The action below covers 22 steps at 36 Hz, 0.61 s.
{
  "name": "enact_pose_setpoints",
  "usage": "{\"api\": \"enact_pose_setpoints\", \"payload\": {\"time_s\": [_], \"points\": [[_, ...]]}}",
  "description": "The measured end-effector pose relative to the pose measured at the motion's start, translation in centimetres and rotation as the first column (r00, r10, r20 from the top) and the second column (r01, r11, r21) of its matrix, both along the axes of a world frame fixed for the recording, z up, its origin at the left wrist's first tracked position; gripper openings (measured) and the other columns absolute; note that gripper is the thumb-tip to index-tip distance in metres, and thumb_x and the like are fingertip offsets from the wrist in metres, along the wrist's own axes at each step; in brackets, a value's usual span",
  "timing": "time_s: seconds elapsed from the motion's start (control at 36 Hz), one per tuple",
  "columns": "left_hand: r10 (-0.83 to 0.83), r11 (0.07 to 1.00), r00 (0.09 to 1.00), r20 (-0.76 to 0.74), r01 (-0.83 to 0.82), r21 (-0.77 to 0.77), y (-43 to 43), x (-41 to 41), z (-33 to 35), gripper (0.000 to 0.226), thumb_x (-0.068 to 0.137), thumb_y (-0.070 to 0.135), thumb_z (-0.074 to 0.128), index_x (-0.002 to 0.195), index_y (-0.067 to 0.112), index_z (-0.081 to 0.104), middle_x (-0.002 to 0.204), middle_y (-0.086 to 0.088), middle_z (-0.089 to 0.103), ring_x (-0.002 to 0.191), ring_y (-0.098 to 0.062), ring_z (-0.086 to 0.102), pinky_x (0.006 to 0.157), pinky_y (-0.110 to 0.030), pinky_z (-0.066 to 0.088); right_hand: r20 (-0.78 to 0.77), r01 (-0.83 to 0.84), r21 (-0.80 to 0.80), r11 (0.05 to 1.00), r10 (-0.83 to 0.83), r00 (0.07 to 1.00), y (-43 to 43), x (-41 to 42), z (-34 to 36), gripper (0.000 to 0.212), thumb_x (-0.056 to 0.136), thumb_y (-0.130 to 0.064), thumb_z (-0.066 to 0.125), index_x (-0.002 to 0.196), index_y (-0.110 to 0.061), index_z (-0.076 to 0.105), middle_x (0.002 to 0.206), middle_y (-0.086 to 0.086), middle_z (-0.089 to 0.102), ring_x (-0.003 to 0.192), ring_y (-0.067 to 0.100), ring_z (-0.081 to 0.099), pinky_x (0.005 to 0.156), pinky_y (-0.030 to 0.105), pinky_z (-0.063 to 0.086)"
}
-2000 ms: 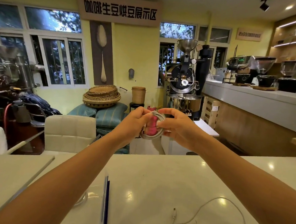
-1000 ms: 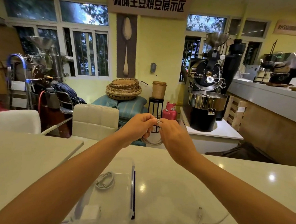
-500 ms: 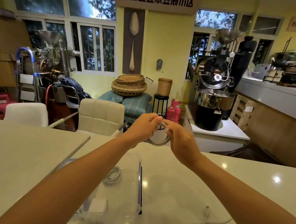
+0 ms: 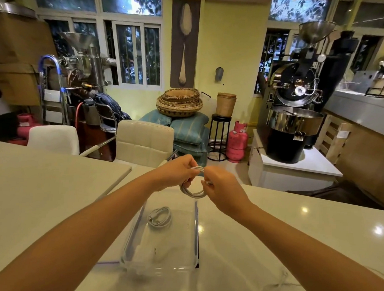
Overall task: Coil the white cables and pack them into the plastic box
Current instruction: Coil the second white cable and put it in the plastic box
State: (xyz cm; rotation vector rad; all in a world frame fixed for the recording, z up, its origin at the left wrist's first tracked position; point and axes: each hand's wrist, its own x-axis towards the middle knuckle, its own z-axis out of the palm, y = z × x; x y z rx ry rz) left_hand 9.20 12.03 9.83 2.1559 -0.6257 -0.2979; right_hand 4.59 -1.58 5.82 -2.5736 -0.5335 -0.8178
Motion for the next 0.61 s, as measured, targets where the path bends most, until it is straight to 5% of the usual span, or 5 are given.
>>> {"api": "enact_pose_setpoints", "payload": {"time_s": [0.14,0.31,0.61], "points": [[0.028,0.995,0.999,0.030,-0.031,0.099,1.6,0.5,-1.4,0.009,0.091,0.011,0.050,0.082,0.011,0.047,0.068,-0.004,0.058,0.058,-0.014,0.055,0.056,-0.023,0.044,-0.162,-0.007,-0.019,1.000,0.004,0.987,1.4,0.4,-0.7,0.015,0.087,-0.004,0.047,0.077,-0.015,0.042,0.077,0.016,0.051,0.069,0.022,0.040,0.055,0.027,0.026],[0.109,0.941,0.980,0.167,-0.156,0.302,3.6,1.1,-3.5,0.012,0.082,0.016,0.064,0.088,0.006,0.065,0.081,-0.011,0.067,0.064,-0.011,0.057,0.062,-0.022,0.047,-0.365,-0.014,-0.104,0.994,-0.025,0.931,3.3,1.1,-1.5,0.005,0.091,-0.012,0.046,0.087,-0.014,0.045,0.099,0.018,0.062,0.077,0.021,0.046,0.064,0.030,0.039],[0.268,0.868,0.954,0.133,-0.299,0.397,3.5,1.4,-7.9,0.024,0.080,0.020,0.067,0.094,0.000,0.069,0.096,-0.018,0.072,0.074,-0.018,0.057,0.074,-0.032,0.049,-0.432,-0.018,-0.466,0.885,-0.210,0.877,5.0,3.9,-3.9,0.020,0.091,-0.009,0.045,0.110,-0.009,0.051,0.108,0.020,0.057,0.080,0.025,0.044,0.066,0.032,0.034]]}}
